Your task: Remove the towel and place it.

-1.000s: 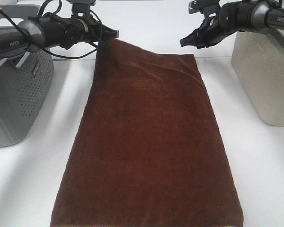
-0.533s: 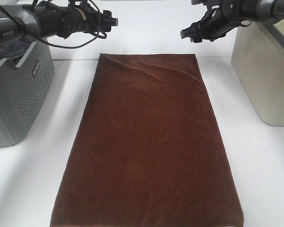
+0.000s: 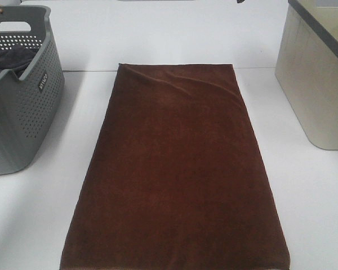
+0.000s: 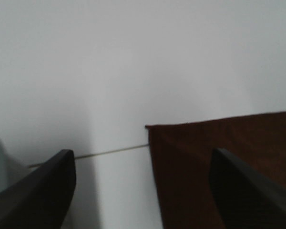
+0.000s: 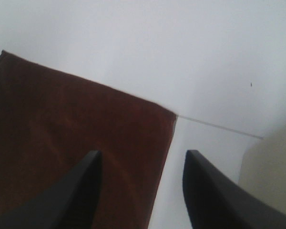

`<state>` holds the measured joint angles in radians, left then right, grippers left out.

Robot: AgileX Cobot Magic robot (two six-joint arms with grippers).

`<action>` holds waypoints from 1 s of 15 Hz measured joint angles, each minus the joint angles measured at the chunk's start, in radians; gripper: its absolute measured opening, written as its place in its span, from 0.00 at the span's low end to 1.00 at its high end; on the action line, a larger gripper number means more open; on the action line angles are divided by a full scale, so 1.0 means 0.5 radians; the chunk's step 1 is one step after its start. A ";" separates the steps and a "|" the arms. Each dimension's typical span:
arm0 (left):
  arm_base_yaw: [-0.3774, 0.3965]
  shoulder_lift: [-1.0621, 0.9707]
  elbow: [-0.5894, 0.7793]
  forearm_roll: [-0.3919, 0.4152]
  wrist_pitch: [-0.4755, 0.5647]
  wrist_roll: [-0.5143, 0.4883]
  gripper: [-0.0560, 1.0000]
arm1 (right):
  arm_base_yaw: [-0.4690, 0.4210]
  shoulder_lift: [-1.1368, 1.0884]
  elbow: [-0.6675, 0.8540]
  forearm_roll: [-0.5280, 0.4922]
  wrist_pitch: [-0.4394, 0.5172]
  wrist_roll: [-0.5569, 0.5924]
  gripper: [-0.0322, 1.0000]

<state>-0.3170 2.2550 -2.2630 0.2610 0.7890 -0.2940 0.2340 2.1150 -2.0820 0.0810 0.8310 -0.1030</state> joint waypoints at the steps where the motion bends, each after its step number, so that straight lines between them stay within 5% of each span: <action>1: -0.002 -0.106 0.000 -0.010 0.186 0.062 0.75 | 0.000 -0.072 0.000 0.002 0.176 0.000 0.52; 5: -0.002 -0.398 0.000 -0.034 0.698 0.208 0.75 | 0.000 -0.258 0.000 0.012 0.726 0.014 0.52; 9: -0.002 -0.710 0.108 -0.048 0.838 0.300 0.75 | 0.000 -0.434 0.126 0.014 0.760 0.104 0.52; 12: -0.002 -1.132 0.582 -0.090 0.838 0.314 0.75 | 0.000 -0.860 0.578 0.018 0.760 0.104 0.52; 15: -0.002 -1.712 1.420 -0.236 0.846 0.298 0.75 | 0.000 -1.336 1.152 0.036 0.766 0.104 0.52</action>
<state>-0.3180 1.3990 -1.5530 0.1430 1.2120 -0.1450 0.2340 1.4470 -1.5060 0.0990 1.2140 -0.0510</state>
